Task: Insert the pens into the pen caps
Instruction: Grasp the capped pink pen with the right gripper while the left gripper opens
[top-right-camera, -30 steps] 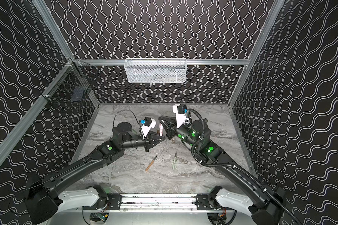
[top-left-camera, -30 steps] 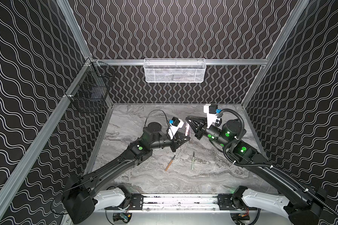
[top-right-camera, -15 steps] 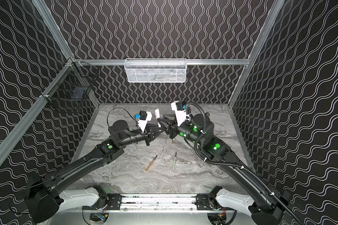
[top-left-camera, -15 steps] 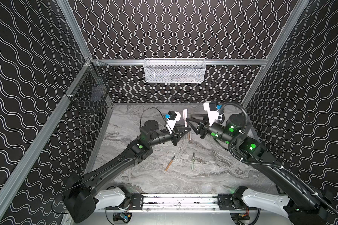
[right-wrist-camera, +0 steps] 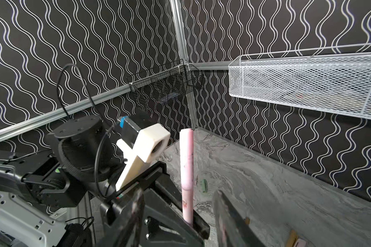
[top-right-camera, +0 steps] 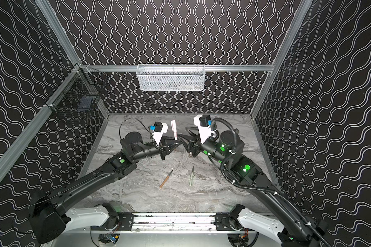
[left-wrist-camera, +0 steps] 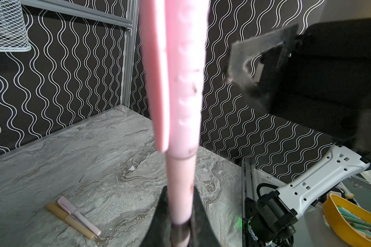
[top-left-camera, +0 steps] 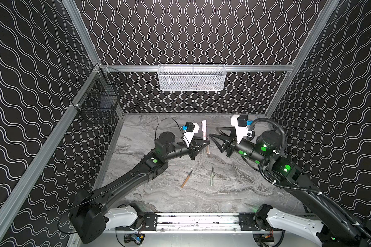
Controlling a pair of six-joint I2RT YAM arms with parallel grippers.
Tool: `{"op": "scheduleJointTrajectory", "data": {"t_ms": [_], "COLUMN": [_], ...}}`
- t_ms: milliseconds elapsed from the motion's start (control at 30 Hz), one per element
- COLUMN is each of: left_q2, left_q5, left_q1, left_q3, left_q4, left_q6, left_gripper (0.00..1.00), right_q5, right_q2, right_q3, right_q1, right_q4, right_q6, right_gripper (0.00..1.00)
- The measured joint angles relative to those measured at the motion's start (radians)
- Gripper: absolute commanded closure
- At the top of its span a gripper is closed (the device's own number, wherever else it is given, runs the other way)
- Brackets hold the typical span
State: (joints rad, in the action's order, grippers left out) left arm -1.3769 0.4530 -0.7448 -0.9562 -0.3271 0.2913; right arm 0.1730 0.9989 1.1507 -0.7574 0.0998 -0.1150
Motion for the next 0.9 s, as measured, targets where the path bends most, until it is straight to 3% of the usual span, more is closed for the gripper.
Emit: {"op": "scheduleJointTrajectory", "data": {"t_ms": [233, 400, 533, 567, 700, 767, 800, 900], "left_q2": [0.006, 0.008, 0.009, 0.009, 0.01, 0.014, 0.02, 0.035], "left_q5": [0.003, 0.003, 0.003, -0.002, -0.006, -0.029, -0.042, -0.084], "left_q1": [0.0, 0.0, 0.0, 0.001, 0.0, -0.001, -0.001, -0.001], "left_q3": [0.0, 0.0, 0.0, 0.0, 0.0, 0.0, 0.003, 0.014], "left_q4": [0.0, 0.0, 0.004, 0.004, 0.006, 0.011, 0.01, 0.008], "left_q6": [0.0, 0.0, 0.014, 0.019, 0.016, 0.017, 0.018, 0.034], "left_gripper": [1.0, 1.0, 1.0, 0.93, 0.29, 0.07, 0.02, 0.01], "right_q5": [0.028, 0.053, 0.074, 0.074, 0.071, 0.058, 0.044, 0.005], "right_q2": [0.081, 0.131, 0.155, 0.156, 0.159, 0.163, 0.169, 0.204], "right_q3": [0.0, 0.011, 0.015, 0.016, 0.027, 0.05, 0.072, 0.163], "right_q1": [0.0, 0.0, 0.002, 0.002, 0.0, 0.0, 0.004, 0.027], "right_q4": [-0.008, -0.019, -0.032, -0.032, -0.046, -0.053, -0.056, -0.061], "right_q6": [-0.009, -0.035, -0.031, -0.03, -0.054, -0.06, -0.063, -0.079], "right_gripper": [0.58, 0.75, 0.96, 0.98, 1.0, 1.0, 1.0, 1.0]}}
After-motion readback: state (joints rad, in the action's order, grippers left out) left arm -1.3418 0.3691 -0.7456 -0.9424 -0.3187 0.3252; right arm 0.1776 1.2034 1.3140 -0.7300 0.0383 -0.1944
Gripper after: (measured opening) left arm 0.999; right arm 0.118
